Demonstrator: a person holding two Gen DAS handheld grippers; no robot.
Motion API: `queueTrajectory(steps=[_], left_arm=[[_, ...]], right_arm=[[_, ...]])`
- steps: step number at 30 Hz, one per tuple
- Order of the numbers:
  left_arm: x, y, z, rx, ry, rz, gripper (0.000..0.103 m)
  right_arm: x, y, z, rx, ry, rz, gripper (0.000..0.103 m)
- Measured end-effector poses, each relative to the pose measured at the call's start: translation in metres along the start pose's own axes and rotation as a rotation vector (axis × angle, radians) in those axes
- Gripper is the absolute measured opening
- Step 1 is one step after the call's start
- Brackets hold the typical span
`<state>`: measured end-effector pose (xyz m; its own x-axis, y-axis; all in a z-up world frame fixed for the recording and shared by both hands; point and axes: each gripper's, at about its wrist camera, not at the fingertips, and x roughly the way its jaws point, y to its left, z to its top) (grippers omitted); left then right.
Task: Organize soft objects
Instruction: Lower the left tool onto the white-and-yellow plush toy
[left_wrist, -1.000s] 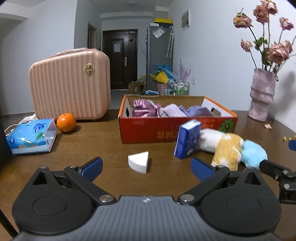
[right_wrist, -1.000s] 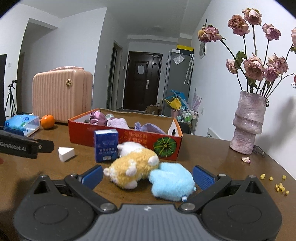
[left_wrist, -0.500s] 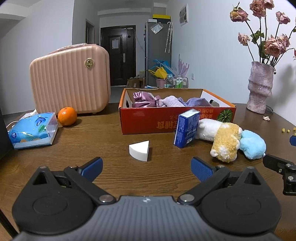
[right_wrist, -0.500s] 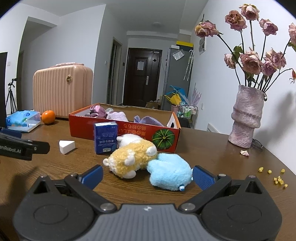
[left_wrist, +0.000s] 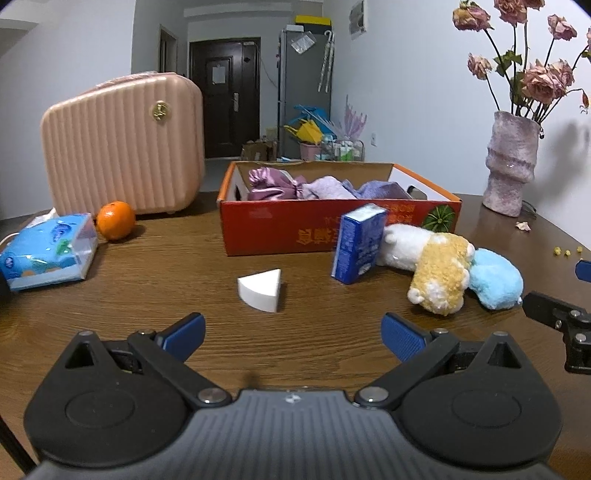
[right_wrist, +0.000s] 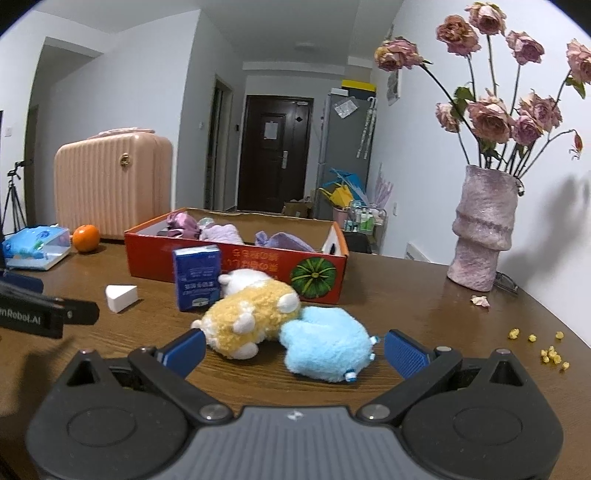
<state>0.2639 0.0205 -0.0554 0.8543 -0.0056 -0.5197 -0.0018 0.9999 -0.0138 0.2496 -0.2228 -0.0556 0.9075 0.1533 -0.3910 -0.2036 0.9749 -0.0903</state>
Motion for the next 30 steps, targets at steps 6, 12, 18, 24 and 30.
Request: queueTrajectory(steps=[6,12,18,24,30], left_arm=[[0.016,-0.024,0.010,0.019,0.000,-0.036,0.103],[0.034,-0.053,0.018,0.051,0.013,-0.073,0.103],[0.050,-0.075,0.026,0.062,0.014,-0.097,0.103],[0.066,-0.092,0.032,0.072,0.033,-0.104,0.103],[0.083,-0.109,0.035,0.101,0.053,-0.113,0.103]], right_arm=[[0.006,-0.017,0.002,0.046,0.007,-0.034,0.103],[0.015,-0.035,0.002,0.070,0.018,-0.071,0.103],[0.026,-0.055,0.000,0.097,0.047,-0.107,0.103],[0.034,-0.074,-0.002,0.123,0.064,-0.132,0.103],[0.039,-0.088,-0.004,0.136,0.073,-0.152,0.103]])
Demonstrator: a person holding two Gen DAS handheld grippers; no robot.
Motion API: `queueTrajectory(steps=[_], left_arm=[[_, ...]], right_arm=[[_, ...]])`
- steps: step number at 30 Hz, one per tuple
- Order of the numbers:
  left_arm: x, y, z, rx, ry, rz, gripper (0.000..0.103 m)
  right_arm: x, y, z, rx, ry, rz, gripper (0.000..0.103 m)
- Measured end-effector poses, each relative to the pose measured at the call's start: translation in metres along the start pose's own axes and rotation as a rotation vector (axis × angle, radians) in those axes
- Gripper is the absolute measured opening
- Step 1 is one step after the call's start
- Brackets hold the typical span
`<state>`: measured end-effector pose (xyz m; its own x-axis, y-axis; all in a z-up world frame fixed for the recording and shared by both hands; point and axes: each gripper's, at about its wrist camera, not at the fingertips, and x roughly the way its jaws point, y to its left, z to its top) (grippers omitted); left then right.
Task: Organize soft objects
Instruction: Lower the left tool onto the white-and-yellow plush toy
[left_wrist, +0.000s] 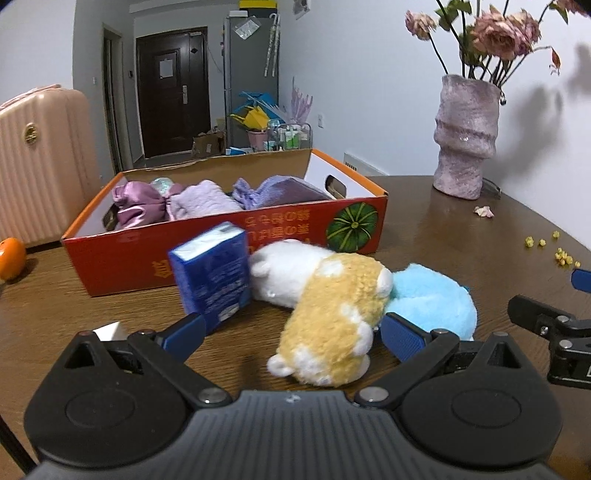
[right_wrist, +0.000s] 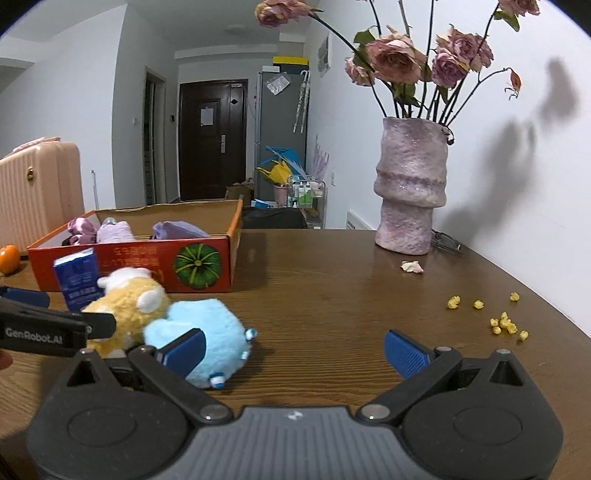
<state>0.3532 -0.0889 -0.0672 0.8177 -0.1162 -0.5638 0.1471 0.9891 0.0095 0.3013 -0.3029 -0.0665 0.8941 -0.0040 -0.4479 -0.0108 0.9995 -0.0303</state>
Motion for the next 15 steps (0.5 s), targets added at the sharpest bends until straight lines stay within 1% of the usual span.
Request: queueTrajectory(steps=[4,14,15], left_arm=[[0.014,-0.005,0.003,0.015,0.014,0.024,0.103],[0.040,-0.015,0.006,0.066,0.044,0.022,0.103],[0.042,-0.015,0.007,0.066,0.050,0.018,0.101]], right_arm=[[0.001,-0.003,0.000,0.004,0.001,-0.004,0.103],[0.003,-0.002,-0.001,0.003,0.002,0.002,0.103],[0.003,-0.001,-0.002,0.002,0.002,0.002,0.103]])
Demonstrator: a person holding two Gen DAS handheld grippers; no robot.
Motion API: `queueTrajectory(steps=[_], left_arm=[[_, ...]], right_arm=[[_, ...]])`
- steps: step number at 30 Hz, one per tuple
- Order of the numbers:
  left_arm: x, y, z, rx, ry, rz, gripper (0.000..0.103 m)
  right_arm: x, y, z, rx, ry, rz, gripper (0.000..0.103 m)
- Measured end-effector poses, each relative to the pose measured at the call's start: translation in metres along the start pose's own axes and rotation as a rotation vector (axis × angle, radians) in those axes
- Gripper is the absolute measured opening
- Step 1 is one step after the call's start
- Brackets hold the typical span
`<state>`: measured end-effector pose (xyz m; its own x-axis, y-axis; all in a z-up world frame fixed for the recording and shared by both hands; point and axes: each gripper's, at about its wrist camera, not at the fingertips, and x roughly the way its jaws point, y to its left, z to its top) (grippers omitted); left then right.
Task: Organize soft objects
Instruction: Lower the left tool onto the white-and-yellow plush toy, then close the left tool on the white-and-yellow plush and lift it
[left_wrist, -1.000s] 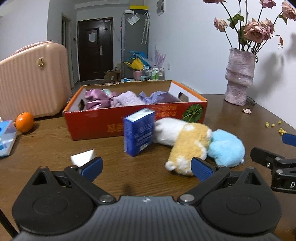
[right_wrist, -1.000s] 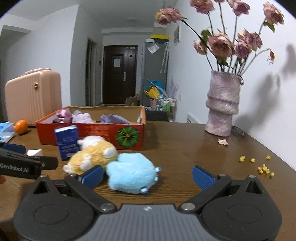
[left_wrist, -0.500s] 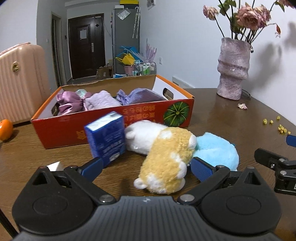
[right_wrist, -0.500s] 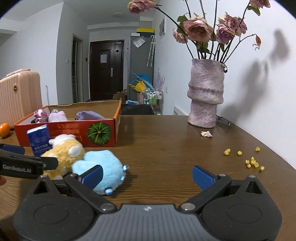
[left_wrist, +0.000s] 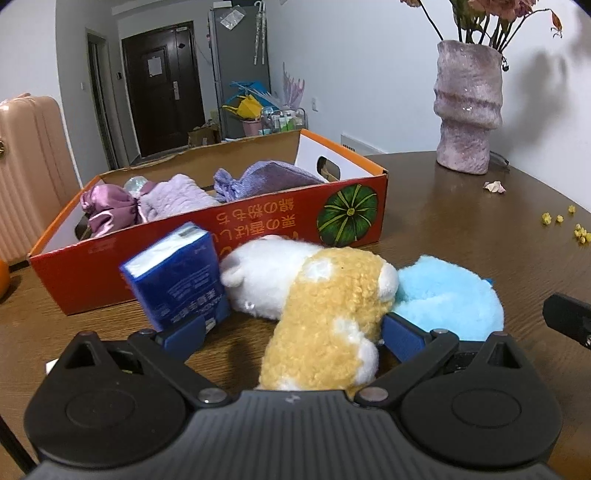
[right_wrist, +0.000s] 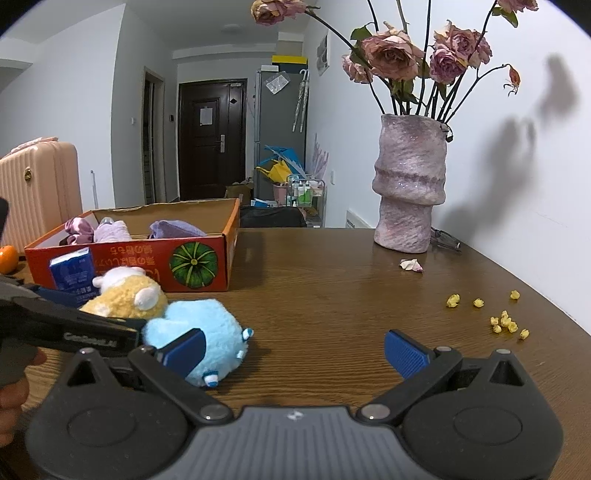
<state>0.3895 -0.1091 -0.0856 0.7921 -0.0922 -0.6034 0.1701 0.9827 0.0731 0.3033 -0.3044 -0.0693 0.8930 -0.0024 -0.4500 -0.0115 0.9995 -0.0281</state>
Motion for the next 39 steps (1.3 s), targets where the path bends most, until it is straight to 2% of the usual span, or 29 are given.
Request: queueTrajectory(steps=[1,2,4,5,6,11,15,27,32,39], left_arm=[[0.002,0.000,0.000,-0.002,0.008,-0.007,0.098],[0.004,0.000,-0.001,-0.005,0.021,-0.023,0.091],[0.007,0.001,-0.002,-0.006,0.041,-0.063,0.075],[0.007,0.000,-0.003,-0.001,0.045,-0.080,0.060],[0.008,-0.002,-0.003,0.010,0.050,-0.095,0.052],[0.001,-0.010,-0.007,0.056,0.011,-0.087,0.051],[-0.014,-0.012,-0.007,0.073,-0.070,-0.047,0.051],[-0.088,-0.007,-0.019,0.018,-0.227,-0.065,0.051],[-0.113,0.003,-0.029,-0.005,-0.251,-0.061,0.051],[-0.137,0.028,-0.047,-0.042,-0.248,-0.012,0.051]], right_arm=[[0.000,0.001,0.000,-0.001,0.001,-0.001,0.103],[0.001,0.001,-0.001,-0.001,0.002,0.000,0.103],[0.001,0.001,-0.001,0.000,0.003,-0.001,0.103],[0.002,0.001,0.000,0.001,0.002,-0.001,0.103],[0.002,0.001,0.000,0.002,0.002,-0.001,0.103],[0.002,-0.001,0.000,0.010,0.000,0.000,0.103],[0.001,-0.003,0.000,0.020,-0.003,0.004,0.103],[0.002,-0.008,0.001,0.049,-0.003,0.012,0.103],[0.004,-0.011,0.001,0.063,0.002,0.011,0.103],[0.006,-0.008,0.000,0.052,0.006,0.019,0.103]])
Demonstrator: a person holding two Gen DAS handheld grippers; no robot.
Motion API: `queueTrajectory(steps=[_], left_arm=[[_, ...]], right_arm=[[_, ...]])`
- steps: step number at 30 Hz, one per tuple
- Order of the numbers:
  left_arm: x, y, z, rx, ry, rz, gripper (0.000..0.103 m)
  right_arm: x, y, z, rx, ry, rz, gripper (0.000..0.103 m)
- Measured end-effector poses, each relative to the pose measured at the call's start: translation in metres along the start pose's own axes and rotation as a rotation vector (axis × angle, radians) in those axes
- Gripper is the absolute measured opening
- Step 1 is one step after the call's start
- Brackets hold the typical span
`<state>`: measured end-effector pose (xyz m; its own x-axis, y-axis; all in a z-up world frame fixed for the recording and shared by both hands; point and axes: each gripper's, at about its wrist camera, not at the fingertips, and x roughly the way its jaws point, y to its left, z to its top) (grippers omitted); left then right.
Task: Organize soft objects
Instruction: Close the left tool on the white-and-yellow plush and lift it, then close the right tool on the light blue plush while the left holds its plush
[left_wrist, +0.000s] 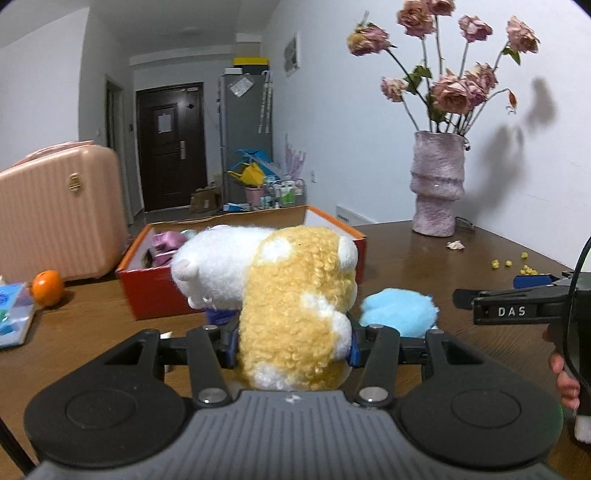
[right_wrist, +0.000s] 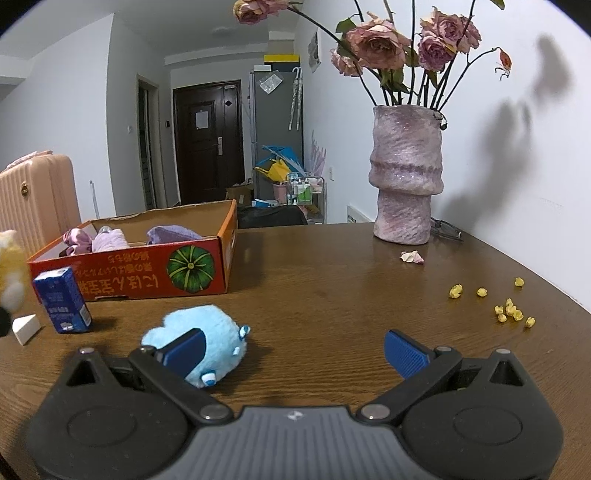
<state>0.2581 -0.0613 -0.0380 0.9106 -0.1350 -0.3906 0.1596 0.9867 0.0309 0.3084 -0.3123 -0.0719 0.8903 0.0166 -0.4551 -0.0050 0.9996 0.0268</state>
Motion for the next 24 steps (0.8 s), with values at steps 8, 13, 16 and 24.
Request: queueTrajectory(steps=[8,13,16,24], left_arm=[[-0.018,0.020,-0.008,-0.014,-0.002,0.048,0.051],[-0.021,0.026,-0.009,-0.027,0.004,0.057,0.051],[-0.021,0.030,-0.010,-0.032,0.009,0.065,0.051],[-0.016,0.038,-0.011,-0.048,0.027,0.087,0.051]], right_arm=[[-0.001,0.009,-0.003,-0.045,-0.013,0.002,0.103],[0.001,0.012,-0.002,-0.024,0.008,0.036,0.103],[0.005,0.021,-0.003,-0.024,0.027,0.075,0.103],[0.035,0.058,0.000,-0.078,0.098,0.088,0.103]])
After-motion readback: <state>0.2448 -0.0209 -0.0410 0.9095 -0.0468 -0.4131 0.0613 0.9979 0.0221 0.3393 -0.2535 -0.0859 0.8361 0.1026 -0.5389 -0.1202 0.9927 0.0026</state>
